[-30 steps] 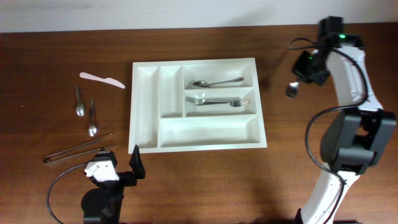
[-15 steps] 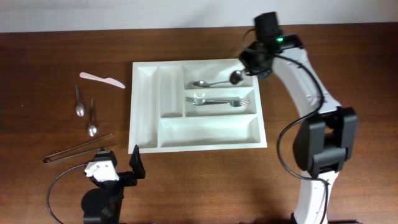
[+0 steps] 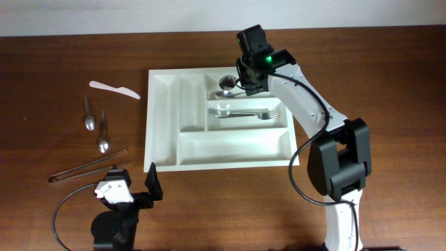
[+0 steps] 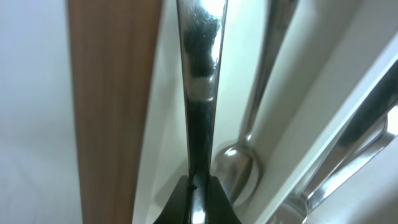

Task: Pack container

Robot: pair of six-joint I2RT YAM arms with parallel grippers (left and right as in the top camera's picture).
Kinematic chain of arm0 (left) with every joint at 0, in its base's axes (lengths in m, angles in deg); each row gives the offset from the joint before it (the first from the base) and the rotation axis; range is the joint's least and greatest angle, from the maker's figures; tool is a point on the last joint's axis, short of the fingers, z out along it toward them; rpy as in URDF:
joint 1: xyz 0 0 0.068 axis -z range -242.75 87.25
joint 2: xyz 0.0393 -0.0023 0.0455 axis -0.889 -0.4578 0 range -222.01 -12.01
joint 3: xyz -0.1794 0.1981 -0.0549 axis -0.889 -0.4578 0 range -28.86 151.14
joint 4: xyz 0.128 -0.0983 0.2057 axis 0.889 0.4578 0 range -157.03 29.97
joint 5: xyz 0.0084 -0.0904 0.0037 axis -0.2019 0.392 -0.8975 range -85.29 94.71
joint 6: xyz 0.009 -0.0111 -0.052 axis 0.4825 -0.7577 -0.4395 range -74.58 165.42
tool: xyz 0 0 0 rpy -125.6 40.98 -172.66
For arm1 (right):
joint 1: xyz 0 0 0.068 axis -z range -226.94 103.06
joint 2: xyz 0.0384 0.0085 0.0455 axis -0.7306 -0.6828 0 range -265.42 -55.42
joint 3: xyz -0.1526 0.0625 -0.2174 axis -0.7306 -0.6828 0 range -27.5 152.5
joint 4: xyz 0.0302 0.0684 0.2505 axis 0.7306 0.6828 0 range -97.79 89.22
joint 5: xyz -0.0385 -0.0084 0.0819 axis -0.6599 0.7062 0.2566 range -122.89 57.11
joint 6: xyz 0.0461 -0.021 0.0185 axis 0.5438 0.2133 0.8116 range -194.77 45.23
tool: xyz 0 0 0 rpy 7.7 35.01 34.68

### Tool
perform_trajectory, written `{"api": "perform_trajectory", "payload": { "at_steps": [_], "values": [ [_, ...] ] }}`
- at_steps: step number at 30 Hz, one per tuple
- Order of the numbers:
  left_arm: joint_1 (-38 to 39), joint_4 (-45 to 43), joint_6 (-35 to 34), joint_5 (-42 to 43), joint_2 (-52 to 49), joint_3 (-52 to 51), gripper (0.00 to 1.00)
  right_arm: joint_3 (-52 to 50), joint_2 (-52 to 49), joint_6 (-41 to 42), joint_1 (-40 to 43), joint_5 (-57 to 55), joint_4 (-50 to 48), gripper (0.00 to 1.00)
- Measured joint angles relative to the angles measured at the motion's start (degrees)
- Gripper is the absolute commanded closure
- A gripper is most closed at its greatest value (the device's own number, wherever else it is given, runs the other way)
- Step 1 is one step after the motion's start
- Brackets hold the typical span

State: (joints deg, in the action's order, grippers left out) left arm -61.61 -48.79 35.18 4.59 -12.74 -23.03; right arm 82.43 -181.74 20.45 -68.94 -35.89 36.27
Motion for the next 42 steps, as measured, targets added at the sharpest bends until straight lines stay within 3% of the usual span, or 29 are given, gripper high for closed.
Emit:
{"api": "perform_trajectory", "payload": {
  "at_steps": [1, 2, 5, 6, 9, 13, 20, 25, 33, 38, 42],
  "values": [
    [0.00, 0.00, 0.00, 0.00, 0.00, 0.00, 0.01, 0.00, -0.44, 0.63, 0.11, -0.02, 0.00, 0.96],
    [0.00, 0.00, 0.00, 0.00, 0.00, 0.00, 0.01, 0.00, -0.85, 1.18, 0.17, -0.02, 0.00, 0.90],
    [0.00, 0.00, 0.00, 0.00, 0.00, 0.00, 0.01, 0.00, -1.49, 2.16, 0.33, -0.48, -0.22, 0.67],
    [0.00, 0.00, 0.00, 0.00, 0.00, 0.00, 0.01, 0.00, -1.51, 1.97, 0.48, -0.85, -1.20, 0.55],
    [0.00, -0.02, 0.00, 0.00, 0.00, 0.00, 0.01, 0.02, -1.51, 0.96, 0.59, -1.31, -3.76, 0.44],
    [0.00, 0.00, 0.00, 0.00, 0.00, 0.00, 0.01, 0.07, -1.53, -4.98, 0.96, -1.46, -6.14, 0.37],
    [0.00, 0.00, 0.00, 0.00, 0.00, 0.00, 0.01, 0.76, -1.46, -25.70, 4.11, -1.25, -5.75, 0.15],
    [0.00, 0.00, 0.00, 0.00, 0.00, 0.00, 0.01, 0.87, 0.83, -43.39, 9.62, -3.54, 2.64, 0.05],
    [0.00, 0.00, 0.00, 0.00, 0.00, 0.00, 0.01, 1.42, 7.02, -70.03, 24.50, -8.90, 13.53, 0.02],
    [0.00, 0.00, 0.00, 0.00, 0.00, 0.00, 0.01, 1.62, 7.28, -79.06, 31.89, -9.40, 18.36, 0.03],
    [0.00, 0.00, 0.00, 0.00, 0.00, 0.00, 0.01, 1.62, 7.28, -85.57, 33.22, -8.96, 19.17, 0.01]
  ]
}}
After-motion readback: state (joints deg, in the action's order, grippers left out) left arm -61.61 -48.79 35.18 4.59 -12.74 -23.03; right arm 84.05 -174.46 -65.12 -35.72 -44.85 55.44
